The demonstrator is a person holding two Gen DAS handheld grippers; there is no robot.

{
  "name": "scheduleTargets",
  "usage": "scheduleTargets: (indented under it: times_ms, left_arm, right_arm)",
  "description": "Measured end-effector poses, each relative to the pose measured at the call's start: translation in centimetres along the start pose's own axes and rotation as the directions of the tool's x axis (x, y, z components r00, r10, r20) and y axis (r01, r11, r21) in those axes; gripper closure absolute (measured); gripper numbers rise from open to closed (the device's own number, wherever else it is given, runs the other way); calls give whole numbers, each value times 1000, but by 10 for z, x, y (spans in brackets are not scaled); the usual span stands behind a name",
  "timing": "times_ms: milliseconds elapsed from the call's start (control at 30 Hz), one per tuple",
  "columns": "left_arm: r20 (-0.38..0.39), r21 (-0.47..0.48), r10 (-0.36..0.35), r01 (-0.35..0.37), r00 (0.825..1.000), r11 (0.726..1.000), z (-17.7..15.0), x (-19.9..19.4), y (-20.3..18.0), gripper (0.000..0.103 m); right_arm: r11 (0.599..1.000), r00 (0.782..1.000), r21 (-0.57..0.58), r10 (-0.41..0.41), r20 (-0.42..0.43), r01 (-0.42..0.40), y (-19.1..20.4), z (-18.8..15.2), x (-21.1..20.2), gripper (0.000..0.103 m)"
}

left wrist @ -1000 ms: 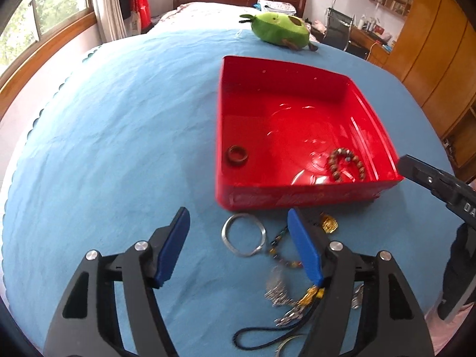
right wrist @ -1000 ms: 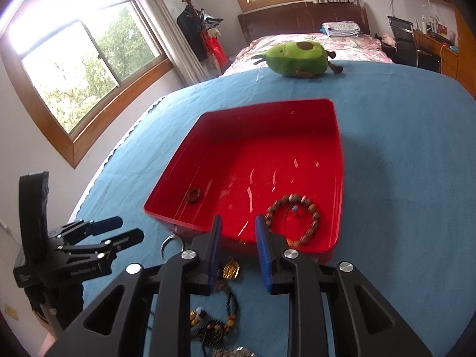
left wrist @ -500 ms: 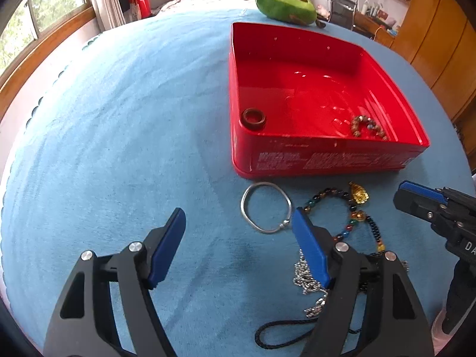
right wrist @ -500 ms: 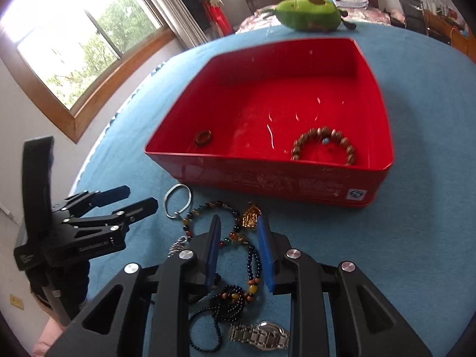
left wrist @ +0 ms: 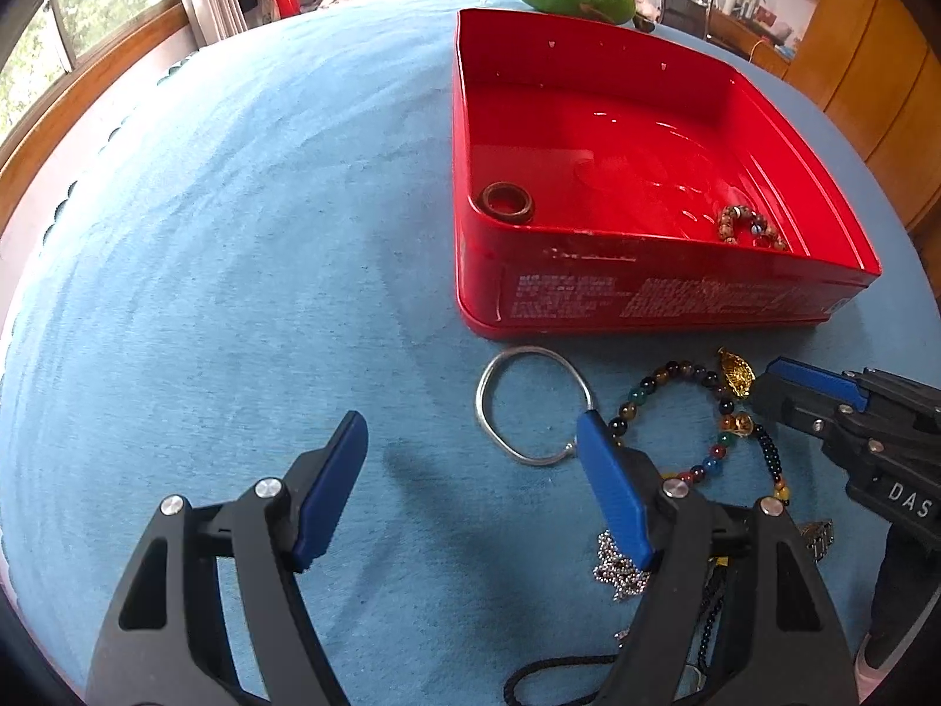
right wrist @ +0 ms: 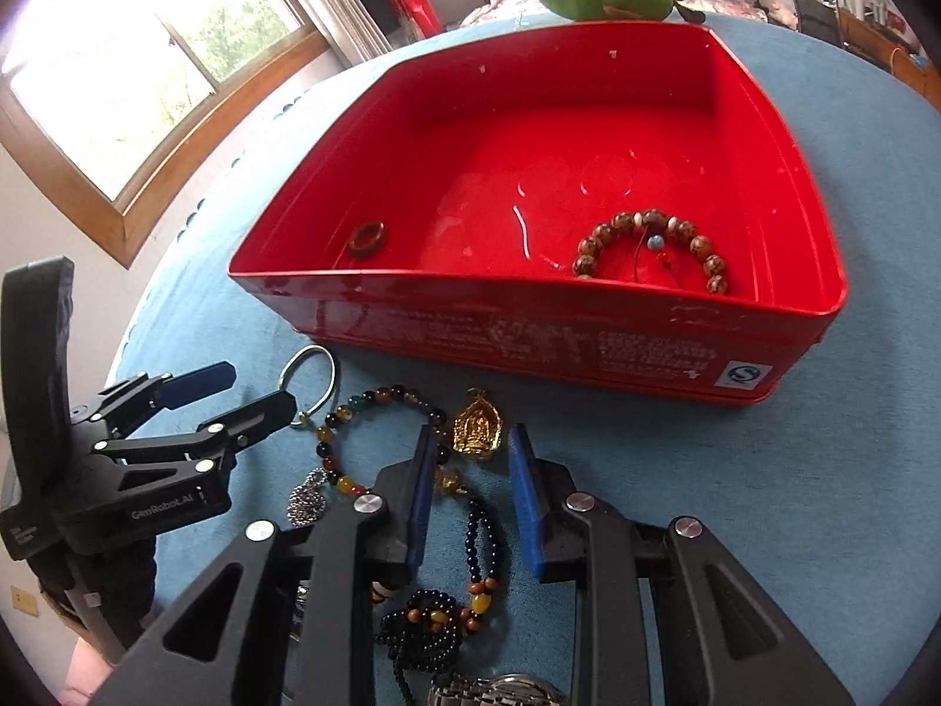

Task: Organize jewelry
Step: 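Move the left tool to the silver bangle while the right tool reaches the gold pendant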

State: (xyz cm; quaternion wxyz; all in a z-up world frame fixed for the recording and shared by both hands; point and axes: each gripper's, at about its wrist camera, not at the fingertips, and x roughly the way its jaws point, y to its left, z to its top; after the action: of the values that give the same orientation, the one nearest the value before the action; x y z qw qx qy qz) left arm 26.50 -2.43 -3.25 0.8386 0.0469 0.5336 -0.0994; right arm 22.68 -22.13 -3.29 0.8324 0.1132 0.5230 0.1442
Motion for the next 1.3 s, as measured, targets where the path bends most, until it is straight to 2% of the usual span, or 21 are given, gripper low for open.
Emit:
scheduleTargets:
  times_ms: [133, 267, 400, 700, 800, 1033, 1300]
  left_arm:
    - [-4, 5, -6, 6, 1000, 1000, 0, 3, -3, 30]
    - [-5, 4, -14, 14, 1000, 1000, 0, 4, -3, 30]
    - [1, -4, -29, 29, 1000, 1000, -1, 5, 0, 30]
    - [13, -3, -48, 48, 999, 999, -7, -1, 3, 30]
    - [-7, -1, -50, 50, 999, 999, -6, 3, 2, 37]
    - [-14, -19, -85, 84, 996, 996, 3, 7, 2, 37]
    - [-12, 17, -31, 31, 999, 999, 4, 13, -10, 37]
  right_arm:
    - [1000, 1000, -18, -26, -9, 25, 4, 0, 10, 77]
    - [999, 1000, -33, -21, -2, 21, 8, -1, 14, 85]
    - [1000, 1000, -12, -1, -6, 1, 4, -2, 11, 85]
    - [999, 999, 37, 22, 43, -24, -12, -5, -14, 85]
    - [999, 999, 38, 30, 42, -31, -11, -5, -14, 85]
    - [999, 999, 26, 33, 36, -34, -6, -6, -10, 85]
    - [999, 999, 28, 32, 42, -33, -8, -6, -14, 85]
